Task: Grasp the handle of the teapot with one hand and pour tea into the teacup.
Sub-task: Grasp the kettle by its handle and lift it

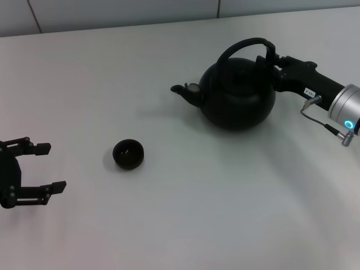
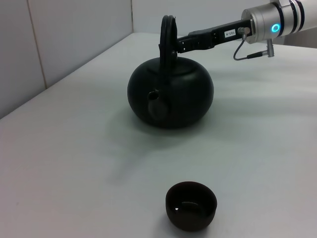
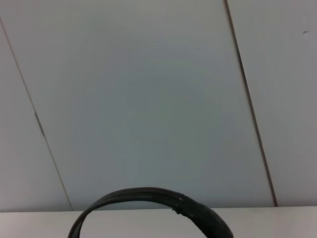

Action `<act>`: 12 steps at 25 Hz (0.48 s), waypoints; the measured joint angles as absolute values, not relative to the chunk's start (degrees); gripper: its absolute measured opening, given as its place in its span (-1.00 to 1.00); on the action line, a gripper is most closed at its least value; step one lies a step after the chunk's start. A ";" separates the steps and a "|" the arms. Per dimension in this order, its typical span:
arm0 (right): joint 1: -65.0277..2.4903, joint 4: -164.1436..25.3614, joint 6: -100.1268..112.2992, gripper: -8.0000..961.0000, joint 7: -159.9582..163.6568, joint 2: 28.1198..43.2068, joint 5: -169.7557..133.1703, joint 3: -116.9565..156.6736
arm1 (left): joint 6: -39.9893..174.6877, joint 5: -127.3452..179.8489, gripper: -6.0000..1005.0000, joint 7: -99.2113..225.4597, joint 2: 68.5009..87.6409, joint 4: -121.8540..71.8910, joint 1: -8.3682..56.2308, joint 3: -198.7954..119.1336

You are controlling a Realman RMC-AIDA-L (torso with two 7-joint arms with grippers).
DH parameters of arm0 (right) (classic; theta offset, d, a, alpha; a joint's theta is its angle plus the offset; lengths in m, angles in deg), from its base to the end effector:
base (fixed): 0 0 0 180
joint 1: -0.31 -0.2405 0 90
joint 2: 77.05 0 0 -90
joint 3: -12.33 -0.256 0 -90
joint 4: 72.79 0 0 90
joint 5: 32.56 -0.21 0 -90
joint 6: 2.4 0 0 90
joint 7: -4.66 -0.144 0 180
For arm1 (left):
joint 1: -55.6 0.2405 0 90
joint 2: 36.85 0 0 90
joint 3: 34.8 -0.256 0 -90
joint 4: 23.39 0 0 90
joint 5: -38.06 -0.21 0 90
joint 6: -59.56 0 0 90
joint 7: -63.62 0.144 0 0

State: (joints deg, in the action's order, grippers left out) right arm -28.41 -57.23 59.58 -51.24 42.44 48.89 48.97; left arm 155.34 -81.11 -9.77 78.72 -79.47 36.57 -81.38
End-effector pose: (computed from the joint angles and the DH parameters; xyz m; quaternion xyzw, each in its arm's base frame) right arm 0.3204 0.3536 -0.0153 -0.7946 0.3314 0.3112 0.4023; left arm -0.3010 0.2895 0.0524 -0.9789 -0.1042 -0.1032 0.1423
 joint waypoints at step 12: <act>-28.55 -57.23 59.83 -0.70 -51.15 42.48 48.89 48.39 | 154.98 -81.11 0.69 -9.77 78.73 -79.46 36.53 -81.38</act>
State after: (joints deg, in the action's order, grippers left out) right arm -28.55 -57.23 59.83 -51.15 42.48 48.89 48.39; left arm 154.98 -81.11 -9.77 78.73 -79.46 36.53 -81.38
